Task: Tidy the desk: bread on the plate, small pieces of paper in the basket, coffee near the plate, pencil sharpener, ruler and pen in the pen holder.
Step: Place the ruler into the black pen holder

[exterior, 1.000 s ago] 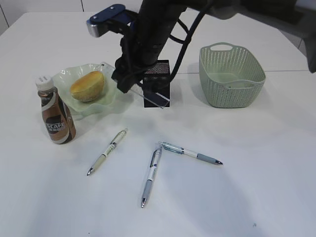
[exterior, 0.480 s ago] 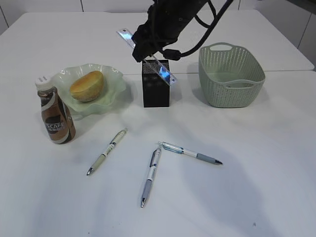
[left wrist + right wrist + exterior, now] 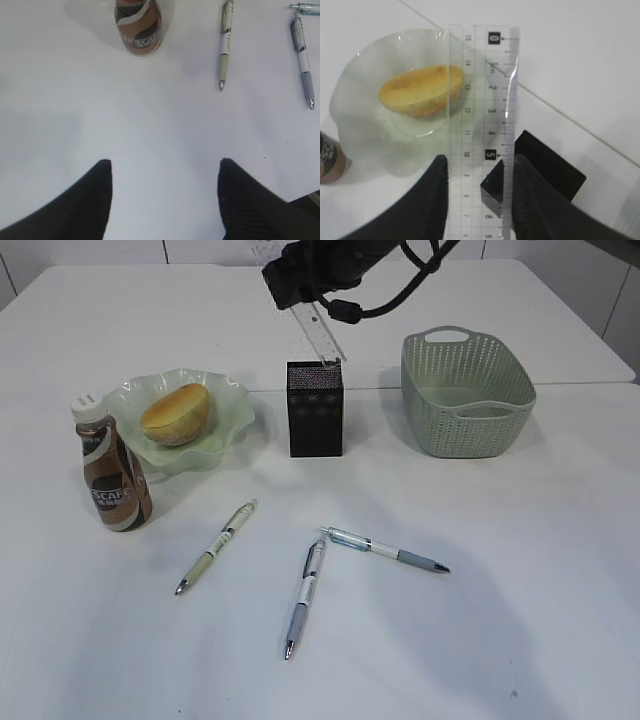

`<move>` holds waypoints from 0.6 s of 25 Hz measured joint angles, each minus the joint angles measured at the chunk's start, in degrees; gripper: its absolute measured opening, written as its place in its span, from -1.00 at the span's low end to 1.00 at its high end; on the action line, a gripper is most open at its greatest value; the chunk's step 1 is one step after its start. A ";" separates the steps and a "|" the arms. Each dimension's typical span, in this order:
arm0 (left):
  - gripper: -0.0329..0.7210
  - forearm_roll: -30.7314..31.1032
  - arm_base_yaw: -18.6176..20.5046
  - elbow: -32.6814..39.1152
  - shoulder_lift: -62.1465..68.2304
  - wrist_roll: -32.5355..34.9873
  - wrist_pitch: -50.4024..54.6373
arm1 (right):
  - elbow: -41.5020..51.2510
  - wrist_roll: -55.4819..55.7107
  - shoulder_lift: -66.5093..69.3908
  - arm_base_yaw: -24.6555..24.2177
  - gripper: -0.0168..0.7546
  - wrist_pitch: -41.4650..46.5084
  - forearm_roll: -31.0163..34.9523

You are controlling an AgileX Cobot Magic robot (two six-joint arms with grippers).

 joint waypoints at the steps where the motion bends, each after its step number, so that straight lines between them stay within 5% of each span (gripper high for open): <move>1: 0.32 0.00 0.00 0.00 0.00 0.00 0.00 | 0.00 0.00 0.00 0.00 -0.20 0.00 0.00; 15: 0.32 1.51 0.00 0.00 0.00 0.00 -2.85 | 9.10 1.14 0.00 0.00 -0.20 -27.54 -0.93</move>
